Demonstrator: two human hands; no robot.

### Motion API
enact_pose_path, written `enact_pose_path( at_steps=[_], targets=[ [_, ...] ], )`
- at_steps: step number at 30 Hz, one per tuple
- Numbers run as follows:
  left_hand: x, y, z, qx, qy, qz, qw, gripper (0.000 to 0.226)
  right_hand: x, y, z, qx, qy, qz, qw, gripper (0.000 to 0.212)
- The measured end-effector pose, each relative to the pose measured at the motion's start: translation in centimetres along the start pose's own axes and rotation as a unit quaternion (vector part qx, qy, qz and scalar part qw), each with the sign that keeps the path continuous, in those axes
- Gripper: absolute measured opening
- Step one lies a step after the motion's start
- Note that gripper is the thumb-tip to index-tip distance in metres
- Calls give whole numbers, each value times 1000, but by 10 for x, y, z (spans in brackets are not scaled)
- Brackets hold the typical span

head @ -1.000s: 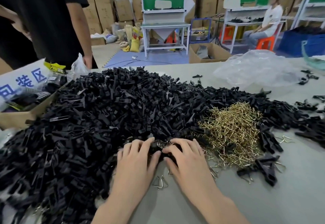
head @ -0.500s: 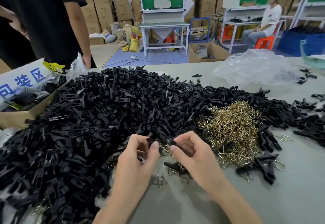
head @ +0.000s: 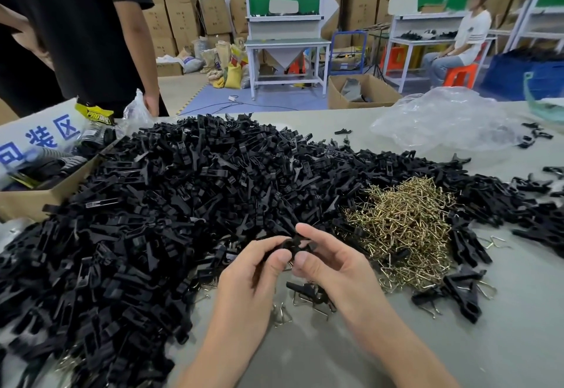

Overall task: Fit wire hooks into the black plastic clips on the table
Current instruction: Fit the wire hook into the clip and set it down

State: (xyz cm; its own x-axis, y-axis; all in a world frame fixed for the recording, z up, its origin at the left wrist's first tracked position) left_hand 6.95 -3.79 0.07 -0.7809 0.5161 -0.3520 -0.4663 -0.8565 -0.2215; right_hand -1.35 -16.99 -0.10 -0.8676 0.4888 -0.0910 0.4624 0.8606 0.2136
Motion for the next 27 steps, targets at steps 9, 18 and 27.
enact_pose_path(
  at_steps=[9,18,27],
  targets=[
    [-1,-2,-2,4,-33,-7,999,29,-1,-7,-1,214,-67,-5,974,49],
    [1,1,-4,-4,-49,-33,998,26,-2,-11,-2,219,-81,16,972,43],
    [3,1,0,-22,-36,-48,998,30,-3,-13,1,207,-82,15,975,32]
  ],
)
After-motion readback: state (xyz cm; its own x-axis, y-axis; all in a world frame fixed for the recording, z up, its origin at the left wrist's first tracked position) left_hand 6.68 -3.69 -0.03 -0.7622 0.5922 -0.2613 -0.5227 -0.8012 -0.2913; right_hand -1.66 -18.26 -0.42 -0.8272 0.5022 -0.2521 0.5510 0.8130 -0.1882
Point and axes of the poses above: each hand's wrist, its own x-axis away from the middle knuckle, its own y-axis out of the palm, z = x × y, the point moved 1 cm from there along -x, towards the middle knuckle, and after that the axes turned 1 degree about -y, right-handed, at the moved point
